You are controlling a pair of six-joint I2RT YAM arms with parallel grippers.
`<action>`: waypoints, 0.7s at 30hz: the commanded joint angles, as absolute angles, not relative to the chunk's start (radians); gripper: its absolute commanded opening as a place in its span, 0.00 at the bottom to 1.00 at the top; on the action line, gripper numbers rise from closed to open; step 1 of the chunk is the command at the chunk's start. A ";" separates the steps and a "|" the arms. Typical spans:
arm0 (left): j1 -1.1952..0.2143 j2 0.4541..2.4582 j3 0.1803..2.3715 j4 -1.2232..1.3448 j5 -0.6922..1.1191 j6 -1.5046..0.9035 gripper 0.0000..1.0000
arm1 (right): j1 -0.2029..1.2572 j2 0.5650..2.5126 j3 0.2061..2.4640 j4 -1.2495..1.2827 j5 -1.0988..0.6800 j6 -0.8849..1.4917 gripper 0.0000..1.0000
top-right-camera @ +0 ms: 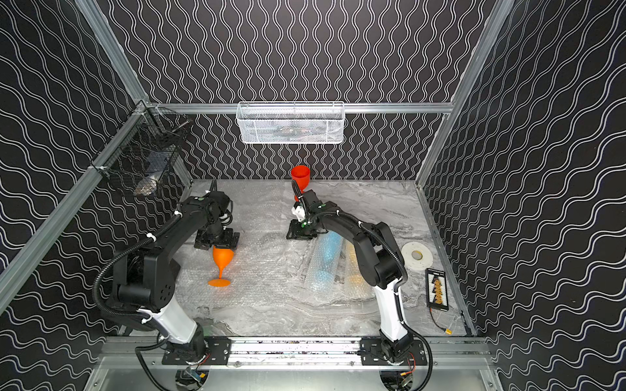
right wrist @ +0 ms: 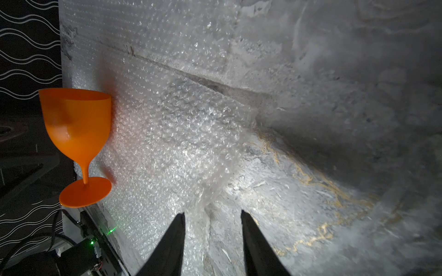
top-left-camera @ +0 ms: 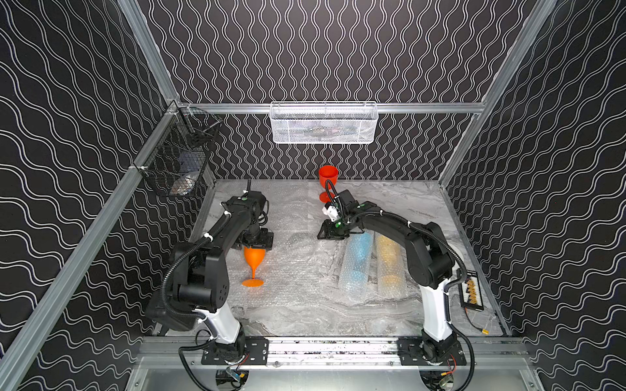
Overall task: Unpack wine glasses from bubble wrap
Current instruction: Pick up the wine glass from the bubble wrap.
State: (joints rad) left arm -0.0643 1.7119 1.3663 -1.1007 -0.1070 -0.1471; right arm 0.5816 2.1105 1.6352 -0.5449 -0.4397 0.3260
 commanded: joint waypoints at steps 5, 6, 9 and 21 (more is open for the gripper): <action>-0.064 1.749 1.328 -1.090 -0.094 -0.155 0.99 | 0.581 2.099 1.634 -0.534 -0.446 0.327 0.41; -0.064 1.752 1.324 -1.081 -0.095 -0.157 0.99 | 0.581 2.100 1.635 -0.538 -0.446 0.325 0.41; -0.064 1.774 1.322 -1.070 -0.096 -0.165 0.99 | 0.581 2.099 1.638 -0.541 -0.446 0.324 0.41; -0.063 1.846 1.287 -1.006 -0.121 -0.184 0.95 | 0.578 2.086 1.629 -0.546 -0.438 0.321 0.41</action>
State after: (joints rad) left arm -0.0647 1.8408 1.2926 -1.0168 -0.1070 -0.1673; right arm 0.5797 2.0987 1.6310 -0.5461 -0.4397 0.3283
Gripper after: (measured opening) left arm 0.959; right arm 0.407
